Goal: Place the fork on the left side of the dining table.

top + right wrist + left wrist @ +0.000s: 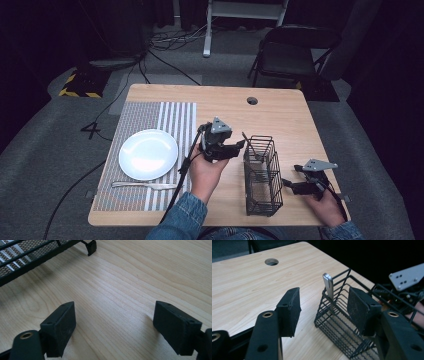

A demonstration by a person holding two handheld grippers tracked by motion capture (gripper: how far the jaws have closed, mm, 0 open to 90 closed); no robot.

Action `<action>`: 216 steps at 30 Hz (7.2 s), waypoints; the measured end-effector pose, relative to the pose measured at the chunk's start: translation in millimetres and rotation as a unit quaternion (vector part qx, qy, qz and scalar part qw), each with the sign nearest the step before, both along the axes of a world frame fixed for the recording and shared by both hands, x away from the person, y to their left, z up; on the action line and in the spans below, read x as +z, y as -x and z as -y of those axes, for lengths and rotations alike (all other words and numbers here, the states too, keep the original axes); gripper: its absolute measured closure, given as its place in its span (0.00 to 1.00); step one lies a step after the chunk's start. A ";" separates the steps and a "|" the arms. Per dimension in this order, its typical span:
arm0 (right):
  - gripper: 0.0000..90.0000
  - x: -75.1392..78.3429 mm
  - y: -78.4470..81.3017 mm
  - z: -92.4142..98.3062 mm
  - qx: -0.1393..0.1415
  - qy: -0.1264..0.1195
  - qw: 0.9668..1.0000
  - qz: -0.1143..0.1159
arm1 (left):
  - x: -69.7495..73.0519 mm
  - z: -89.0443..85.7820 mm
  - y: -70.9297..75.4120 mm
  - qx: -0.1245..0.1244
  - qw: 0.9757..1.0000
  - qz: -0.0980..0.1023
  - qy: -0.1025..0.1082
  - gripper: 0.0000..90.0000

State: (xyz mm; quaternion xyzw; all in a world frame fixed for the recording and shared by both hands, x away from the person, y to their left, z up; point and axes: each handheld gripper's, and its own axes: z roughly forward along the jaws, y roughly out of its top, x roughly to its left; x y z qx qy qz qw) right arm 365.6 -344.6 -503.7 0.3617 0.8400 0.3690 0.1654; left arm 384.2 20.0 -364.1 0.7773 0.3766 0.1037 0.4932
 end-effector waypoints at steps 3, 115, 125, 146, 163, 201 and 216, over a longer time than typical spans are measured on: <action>0.21 0.0 0.1 0.0 0.000 0.000 1.000 0.000 | 1.8 0.9 -6.0 0.000 1.000 -0.015 0.017 0.48; 0.20 0.0 0.3 0.4 -0.003 0.000 1.000 -0.001 | 86.5 -106.1 -9.7 0.054 0.997 0.062 -0.009 0.95; 0.20 -0.1 0.4 0.5 -0.003 0.000 1.000 -0.001 | 70.2 -138.1 -38.4 0.083 0.995 0.044 -0.022 0.95; 0.20 -0.1 0.3 0.6 -0.003 0.000 1.000 -0.001 | 42.3 -177.1 -81.2 0.139 0.989 0.012 -0.042 0.95; 0.20 0.0 0.3 0.8 -0.003 0.001 1.000 -0.001 | 17.3 -197.0 -108.4 0.178 0.983 -0.026 -0.041 0.95; 0.20 -0.1 0.6 0.6 -0.003 0.001 1.000 0.000 | -4.3 -239.4 -130.1 0.239 0.967 -0.064 -0.053 0.71; 0.20 -0.1 0.7 0.4 -0.005 0.001 1.000 -0.001 | -19.6 -258.1 -135.7 0.282 0.948 -0.111 -0.094 0.59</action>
